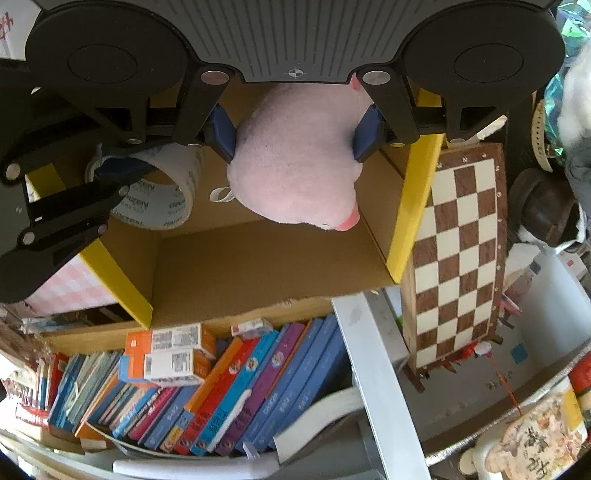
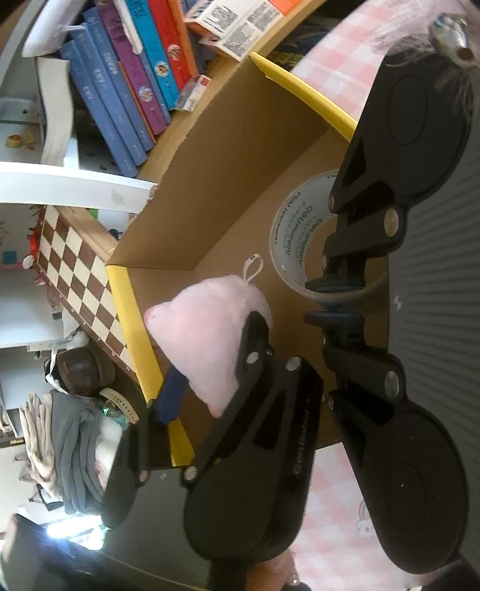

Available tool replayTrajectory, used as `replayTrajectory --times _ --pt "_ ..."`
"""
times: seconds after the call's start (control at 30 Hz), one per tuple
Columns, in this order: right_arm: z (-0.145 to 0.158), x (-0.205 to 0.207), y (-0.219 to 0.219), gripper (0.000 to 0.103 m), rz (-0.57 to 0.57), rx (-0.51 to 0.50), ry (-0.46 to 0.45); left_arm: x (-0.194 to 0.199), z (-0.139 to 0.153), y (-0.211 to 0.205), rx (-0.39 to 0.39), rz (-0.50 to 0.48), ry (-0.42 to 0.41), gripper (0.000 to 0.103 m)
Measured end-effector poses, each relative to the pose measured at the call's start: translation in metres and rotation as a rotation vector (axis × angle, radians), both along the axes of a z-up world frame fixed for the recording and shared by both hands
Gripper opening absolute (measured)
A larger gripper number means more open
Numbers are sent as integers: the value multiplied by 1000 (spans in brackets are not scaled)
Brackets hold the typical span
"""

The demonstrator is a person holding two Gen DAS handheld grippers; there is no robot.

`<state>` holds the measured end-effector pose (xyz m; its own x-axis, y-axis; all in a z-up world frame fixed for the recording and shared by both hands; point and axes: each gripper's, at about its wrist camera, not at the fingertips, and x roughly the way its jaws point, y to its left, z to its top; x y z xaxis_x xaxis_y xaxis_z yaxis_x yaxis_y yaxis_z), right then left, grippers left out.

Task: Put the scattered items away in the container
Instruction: 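Release the pig into the box with the left tool while the right tool releases the tape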

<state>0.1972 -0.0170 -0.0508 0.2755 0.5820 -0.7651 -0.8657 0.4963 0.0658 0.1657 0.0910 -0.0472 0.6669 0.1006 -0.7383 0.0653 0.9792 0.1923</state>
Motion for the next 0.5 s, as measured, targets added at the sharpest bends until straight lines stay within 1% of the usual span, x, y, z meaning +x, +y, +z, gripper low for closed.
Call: replayTrajectory --times 0.5 --pt "-5 6 6 10 5 -21 23 0 -15 2 -4 3 57 67"
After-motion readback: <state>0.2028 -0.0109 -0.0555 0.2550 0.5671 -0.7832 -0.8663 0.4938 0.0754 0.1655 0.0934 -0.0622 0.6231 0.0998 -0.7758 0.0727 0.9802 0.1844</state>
